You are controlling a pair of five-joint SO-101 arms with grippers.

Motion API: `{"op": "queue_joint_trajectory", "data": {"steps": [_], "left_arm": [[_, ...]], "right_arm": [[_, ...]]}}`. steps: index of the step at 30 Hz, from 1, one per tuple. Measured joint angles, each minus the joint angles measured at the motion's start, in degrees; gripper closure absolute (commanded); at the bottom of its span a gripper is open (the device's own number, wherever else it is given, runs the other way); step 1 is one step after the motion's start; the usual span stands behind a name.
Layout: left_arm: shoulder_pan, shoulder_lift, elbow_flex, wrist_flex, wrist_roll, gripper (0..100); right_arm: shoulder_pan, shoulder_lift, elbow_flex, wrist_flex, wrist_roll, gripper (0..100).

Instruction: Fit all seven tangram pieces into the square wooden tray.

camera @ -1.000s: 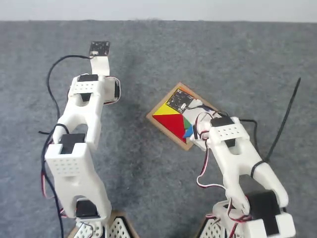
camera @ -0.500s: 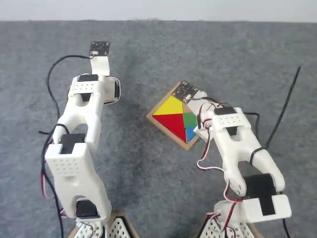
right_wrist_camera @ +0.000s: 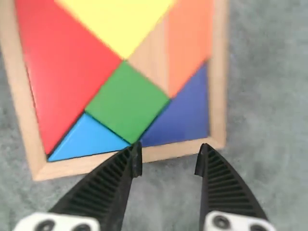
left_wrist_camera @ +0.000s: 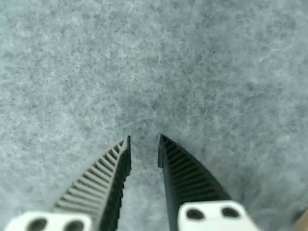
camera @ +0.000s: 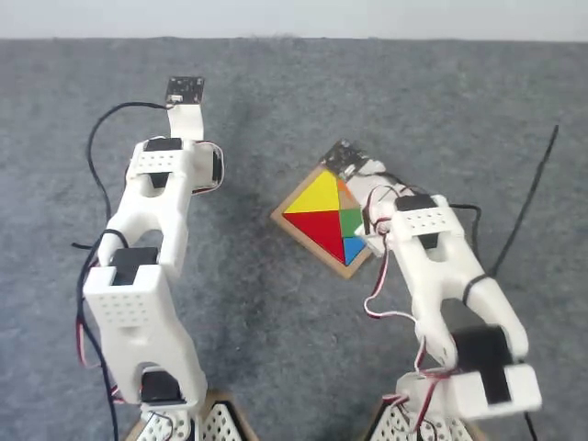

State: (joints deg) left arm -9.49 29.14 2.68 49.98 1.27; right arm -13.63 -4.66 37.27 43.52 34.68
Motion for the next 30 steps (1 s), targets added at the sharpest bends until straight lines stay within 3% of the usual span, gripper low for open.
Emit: {"op": "queue_joint_trajectory", "data": {"steps": [7, 10, 17, 30], "left_arm": [[0.0, -3.7, 8.0, -5.4, -4.5, 98], [0.0, -11.5, 17.7, -12.4, -4.6, 98], [0.0, -37.7, 45.4, -27.2, -4.7, 98], [0.0, -84.7, 83.4, -30.8, -5.1, 98]], "right_arm": [[-0.3, -19.7, 4.5, 5.5, -7.1, 99.5], [-0.1, -30.2, 11.3, 7.6, -9.1, 95.7], [7.3, -51.0, 26.9, 15.9, -9.6, 99.1], [17.1, -86.2, 50.8, 21.4, -9.7, 99.1]]}}
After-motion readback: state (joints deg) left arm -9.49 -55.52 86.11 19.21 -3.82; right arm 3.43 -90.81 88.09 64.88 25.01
